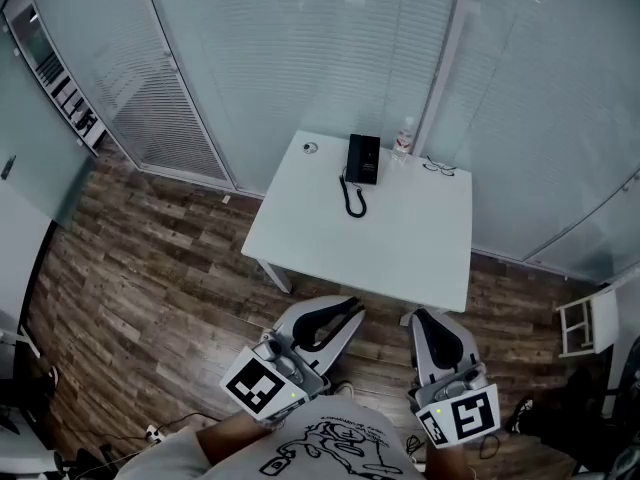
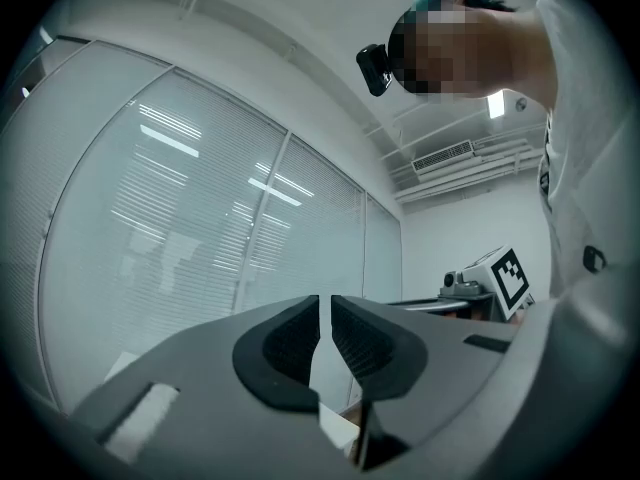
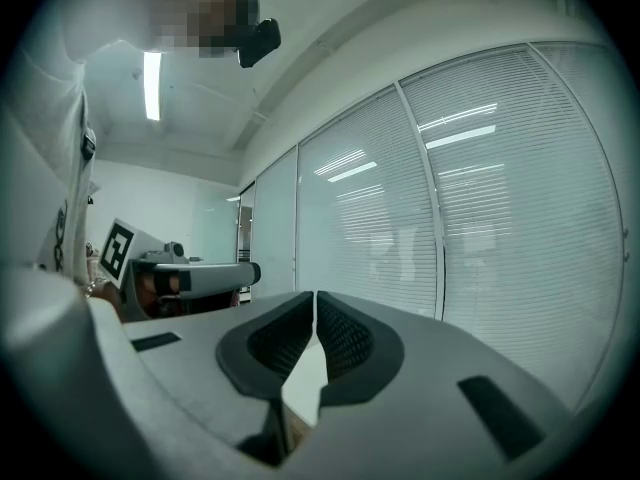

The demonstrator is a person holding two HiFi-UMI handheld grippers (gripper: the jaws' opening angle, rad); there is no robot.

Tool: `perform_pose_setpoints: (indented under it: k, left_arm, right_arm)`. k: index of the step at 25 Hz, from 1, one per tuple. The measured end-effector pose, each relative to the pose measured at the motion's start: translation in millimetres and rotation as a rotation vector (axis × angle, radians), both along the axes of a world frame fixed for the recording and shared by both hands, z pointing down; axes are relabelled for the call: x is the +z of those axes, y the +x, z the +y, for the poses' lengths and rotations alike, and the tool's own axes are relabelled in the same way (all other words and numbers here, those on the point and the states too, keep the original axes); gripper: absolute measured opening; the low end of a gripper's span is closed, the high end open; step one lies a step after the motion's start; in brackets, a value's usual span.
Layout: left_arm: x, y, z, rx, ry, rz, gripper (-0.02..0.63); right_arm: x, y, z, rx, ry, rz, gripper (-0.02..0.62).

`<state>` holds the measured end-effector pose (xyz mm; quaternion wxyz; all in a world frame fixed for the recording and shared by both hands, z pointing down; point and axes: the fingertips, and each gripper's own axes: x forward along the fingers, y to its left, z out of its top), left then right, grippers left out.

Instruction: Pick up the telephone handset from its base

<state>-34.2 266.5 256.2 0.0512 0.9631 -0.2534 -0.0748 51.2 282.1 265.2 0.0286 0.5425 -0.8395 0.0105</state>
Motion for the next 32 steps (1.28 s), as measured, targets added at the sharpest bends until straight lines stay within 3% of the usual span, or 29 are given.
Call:
perform_pose_setpoints:
  k: [17,32]
  left_arm:
    - [1.3,-78.7,-114.8,0.009,-0.018,0.014,0.034]
    - [12.3,-69.7,-158.6,0.015,-0.039,0.008,0.034]
  right_arm:
    - [-5.2,-80.9,-114.1,-0.005,-0.01,0.018,0.011]
    - [3.5,-71.0,-160.8,-0.003,-0.025,0.016,0.011]
